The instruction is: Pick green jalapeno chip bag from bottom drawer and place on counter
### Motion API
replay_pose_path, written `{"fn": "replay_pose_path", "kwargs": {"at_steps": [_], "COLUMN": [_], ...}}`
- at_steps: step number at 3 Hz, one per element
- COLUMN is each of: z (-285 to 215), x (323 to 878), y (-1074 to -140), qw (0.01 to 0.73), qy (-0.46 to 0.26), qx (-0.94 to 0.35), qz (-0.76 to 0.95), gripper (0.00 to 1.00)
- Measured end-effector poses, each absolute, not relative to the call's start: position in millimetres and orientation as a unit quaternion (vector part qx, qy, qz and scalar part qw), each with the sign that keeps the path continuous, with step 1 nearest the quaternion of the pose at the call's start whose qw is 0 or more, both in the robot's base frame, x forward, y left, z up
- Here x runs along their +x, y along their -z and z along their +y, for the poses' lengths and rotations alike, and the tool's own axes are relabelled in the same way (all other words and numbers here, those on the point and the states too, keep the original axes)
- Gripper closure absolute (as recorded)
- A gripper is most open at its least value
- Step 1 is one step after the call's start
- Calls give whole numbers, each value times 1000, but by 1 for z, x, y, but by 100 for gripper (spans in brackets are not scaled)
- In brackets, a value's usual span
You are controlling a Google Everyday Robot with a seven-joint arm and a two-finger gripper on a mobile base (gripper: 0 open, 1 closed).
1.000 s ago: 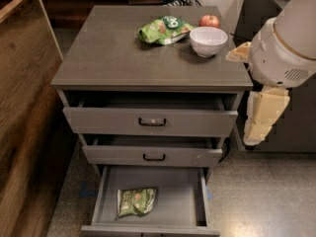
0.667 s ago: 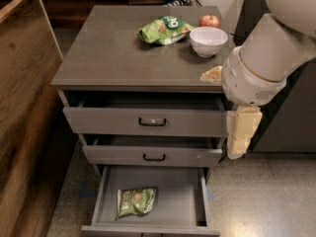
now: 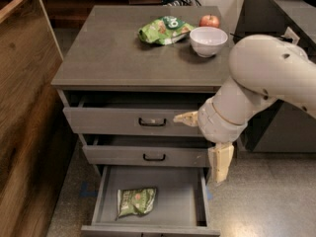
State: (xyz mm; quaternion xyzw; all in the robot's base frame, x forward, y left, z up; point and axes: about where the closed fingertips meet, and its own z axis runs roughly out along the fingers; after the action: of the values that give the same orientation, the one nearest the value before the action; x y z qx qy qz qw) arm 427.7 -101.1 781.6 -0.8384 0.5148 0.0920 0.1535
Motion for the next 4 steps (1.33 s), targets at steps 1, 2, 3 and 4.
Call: {"fn": "replay_pose_path", "kwargs": {"at_steps": [1,2,3,4], "z": [-100,-100,-88,-48], "x": [427,427,433,449], "y": [-779,-779,-772,-737], "qw": [156,156,158,174], "qy": [-87,-87,-93,-110], "qx": [-860,-860,-865,-878], "qz": [478,478,467,432], "gripper": [0,0,0,0]}}
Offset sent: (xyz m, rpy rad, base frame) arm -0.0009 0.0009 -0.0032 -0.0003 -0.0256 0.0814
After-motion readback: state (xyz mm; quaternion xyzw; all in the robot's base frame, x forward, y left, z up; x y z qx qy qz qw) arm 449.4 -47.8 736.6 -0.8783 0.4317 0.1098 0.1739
